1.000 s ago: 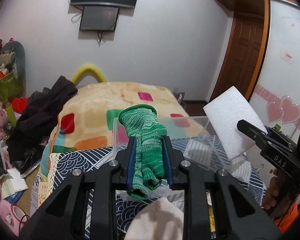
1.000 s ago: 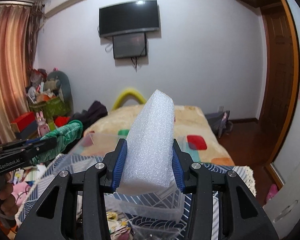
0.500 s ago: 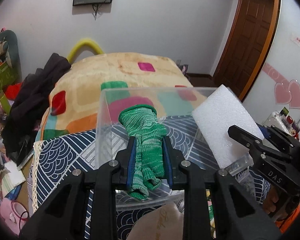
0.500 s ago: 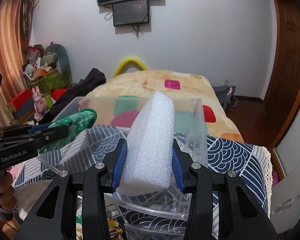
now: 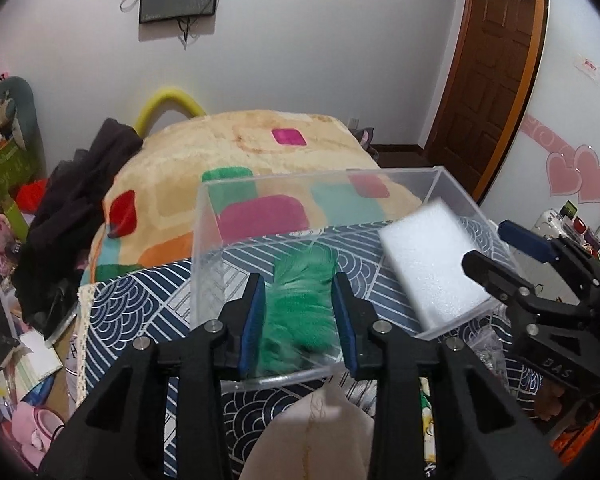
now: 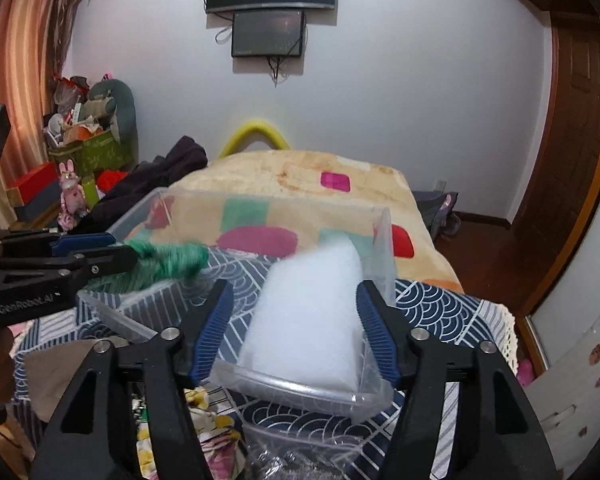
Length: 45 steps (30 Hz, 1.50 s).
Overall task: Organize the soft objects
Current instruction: 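Lower the foam block into the clear box with the right tool while the left tool drops the glove in, then grasp the white cloth with the left tool while the right tool grasps the bagged steel-wool scrubber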
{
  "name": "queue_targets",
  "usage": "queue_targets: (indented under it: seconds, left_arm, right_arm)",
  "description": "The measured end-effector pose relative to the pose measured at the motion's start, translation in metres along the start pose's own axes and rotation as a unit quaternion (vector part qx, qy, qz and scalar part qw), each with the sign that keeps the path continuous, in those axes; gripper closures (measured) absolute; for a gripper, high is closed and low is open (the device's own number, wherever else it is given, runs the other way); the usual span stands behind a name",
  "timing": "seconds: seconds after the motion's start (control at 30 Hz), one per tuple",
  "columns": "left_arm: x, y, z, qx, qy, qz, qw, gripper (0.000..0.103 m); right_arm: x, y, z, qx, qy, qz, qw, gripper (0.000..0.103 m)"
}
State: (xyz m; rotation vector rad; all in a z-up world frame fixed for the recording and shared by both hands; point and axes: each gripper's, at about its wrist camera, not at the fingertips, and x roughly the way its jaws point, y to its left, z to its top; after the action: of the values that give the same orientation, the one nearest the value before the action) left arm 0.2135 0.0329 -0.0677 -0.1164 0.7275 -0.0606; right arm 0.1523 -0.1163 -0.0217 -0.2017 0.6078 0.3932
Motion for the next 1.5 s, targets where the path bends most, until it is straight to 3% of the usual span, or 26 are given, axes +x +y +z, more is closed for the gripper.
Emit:
queue_targets:
  seconds: [0.27,0.37,0.47,0.7,0.9,1.17,1.3,1.5]
  left_arm:
    - [-0.050,-0.007,-0.002,0.014,-0.062,0.007,0.9980,0.061]
    - [-0.072,-0.009,-0.006,0.016,-0.089,0.005,0.9959,0.048]
    - [-0.089,-0.010,-0.013,0.026,-0.112,0.008,0.9934,0.044]
    - [-0.089,-0.006,-0.039,0.018,-0.096,0.002,0.9952,0.041]
    - [-0.067,-0.001,-0.060,0.004,-0.055,-0.007,0.9984,0.041]
    - [-0.040,0.003,-0.087,-0.013,-0.007,-0.018,0.9997,0.038]
    - [-0.034,0.004,-0.093,-0.016,-0.001,-0.027,0.9995,0.030]
    - [-0.023,0.008,-0.103,-0.031,0.014,-0.042,0.9986,0.030]
  right_arm:
    - [-0.032,0.004,0.016,0.004,-0.056,0.003,0.998,0.028]
    - [-0.049,0.005,0.019,0.007,-0.082,0.009,0.997,0.026]
    - [-0.060,0.007,0.018,0.009,-0.099,0.013,0.995,0.026]
    - [-0.073,0.012,0.003,0.007,-0.106,0.015,0.994,0.023]
    - [-0.065,0.008,-0.020,0.015,-0.073,0.006,0.997,0.022]
    - [-0.037,-0.004,-0.063,0.045,0.011,0.007,0.999,0.022]
    - [-0.025,-0.003,-0.079,0.051,0.047,0.024,0.997,0.022]
    - [-0.014,-0.001,-0.089,0.056,0.071,0.035,0.995,0.022]
